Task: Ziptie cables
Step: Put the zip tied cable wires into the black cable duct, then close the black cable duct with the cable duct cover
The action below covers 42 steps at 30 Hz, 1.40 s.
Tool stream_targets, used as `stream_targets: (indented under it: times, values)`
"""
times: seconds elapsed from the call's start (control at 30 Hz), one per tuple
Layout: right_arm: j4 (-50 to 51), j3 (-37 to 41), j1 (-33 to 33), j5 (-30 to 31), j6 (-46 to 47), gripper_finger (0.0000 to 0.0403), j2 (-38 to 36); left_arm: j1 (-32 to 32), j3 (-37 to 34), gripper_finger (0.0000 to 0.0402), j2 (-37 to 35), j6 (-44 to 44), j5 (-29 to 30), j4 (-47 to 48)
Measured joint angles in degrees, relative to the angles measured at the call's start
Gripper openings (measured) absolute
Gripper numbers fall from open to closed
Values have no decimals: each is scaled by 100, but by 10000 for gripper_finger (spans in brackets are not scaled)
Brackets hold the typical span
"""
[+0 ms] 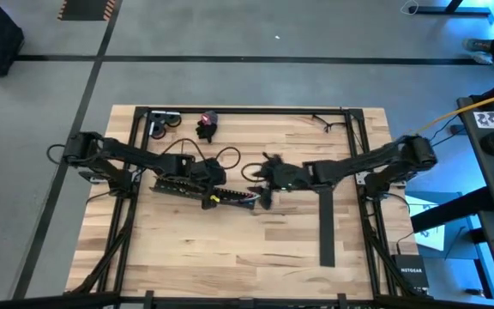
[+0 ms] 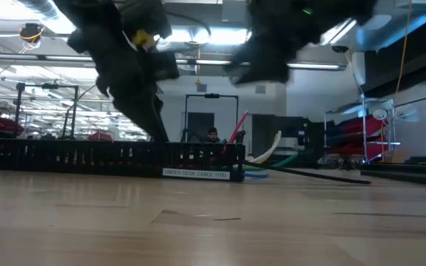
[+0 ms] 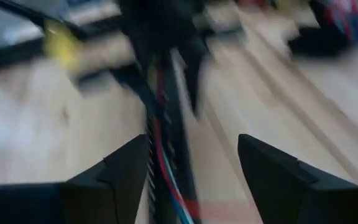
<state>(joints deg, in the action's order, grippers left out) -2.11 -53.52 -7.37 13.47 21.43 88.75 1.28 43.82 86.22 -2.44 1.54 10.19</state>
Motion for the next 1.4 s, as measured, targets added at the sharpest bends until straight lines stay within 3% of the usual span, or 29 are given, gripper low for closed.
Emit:
stream_targets:
  times: [0.1,0.27,0.43,0.6,0.83,1.0,1.2,1.4]
  values:
    - [21,-448,143,-16,-454,228,525,81,-32,170,240,143,13,-164]
    - [1814,-1152,417,-38,-473,189,1434,193,-28,170,317,264,15,-211]
    - [3074,-1516,475,-298,-477,154,1666,254,-28,170,319,349,11,-276]
    - [3312,-1525,210,-804,-343,129,1636,312,-30,170,321,425,5,-396]
    - [2930,-1172,-90,-462,47,120,2075,380,-30,170,441,376,22,-677]
    - [3354,-1203,-83,-765,168,120,1772,332,-32,170,444,360,17,-665]
    - [4058,-1328,-91,-859,150,120,641,310,-32,170,440,245,16,-705]
    - [4951,-1278,-92,-839,767,120,-205,310,-32,170,439,134,15,-844]
